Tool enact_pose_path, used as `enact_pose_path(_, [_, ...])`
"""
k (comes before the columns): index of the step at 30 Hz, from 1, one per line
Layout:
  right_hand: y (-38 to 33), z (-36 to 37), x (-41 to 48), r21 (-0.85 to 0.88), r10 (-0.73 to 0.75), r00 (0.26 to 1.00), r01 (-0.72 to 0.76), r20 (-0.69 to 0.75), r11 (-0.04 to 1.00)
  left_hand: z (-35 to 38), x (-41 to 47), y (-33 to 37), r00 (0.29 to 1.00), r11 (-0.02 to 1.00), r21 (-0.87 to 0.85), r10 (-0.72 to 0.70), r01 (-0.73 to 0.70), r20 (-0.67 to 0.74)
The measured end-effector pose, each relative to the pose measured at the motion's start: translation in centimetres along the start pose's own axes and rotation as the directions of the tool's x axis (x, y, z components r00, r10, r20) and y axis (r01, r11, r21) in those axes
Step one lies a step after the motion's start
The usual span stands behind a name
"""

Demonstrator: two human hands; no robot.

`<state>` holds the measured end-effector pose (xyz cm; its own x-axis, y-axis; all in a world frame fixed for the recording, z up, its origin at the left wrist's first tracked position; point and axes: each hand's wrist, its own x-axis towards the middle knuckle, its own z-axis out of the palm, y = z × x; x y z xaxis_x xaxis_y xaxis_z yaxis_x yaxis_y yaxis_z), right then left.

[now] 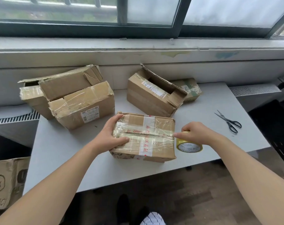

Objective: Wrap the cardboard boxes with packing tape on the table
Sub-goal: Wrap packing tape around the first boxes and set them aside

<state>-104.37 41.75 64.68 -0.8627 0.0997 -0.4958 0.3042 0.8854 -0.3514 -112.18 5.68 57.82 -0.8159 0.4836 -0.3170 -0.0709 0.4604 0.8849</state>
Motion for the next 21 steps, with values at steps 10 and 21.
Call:
enact_pose_path(10, [0.7, 0.9, 0.6, 0.013, -0.005, 0.999, 0.006, -0.043, 1.0, 0.5, 0.6, -0.6, 0.999, 0.992, -0.126, 0.004, -0.01, -0.047])
enact_pose_path(21, [0.9, 1.1, 1.2, 0.02, 0.004, 1.0, -0.004, 0.005, 1.0, 1.1, 2.7, 3.4, 0.995, 0.773, 0.632, -0.001, 0.062, -0.096])
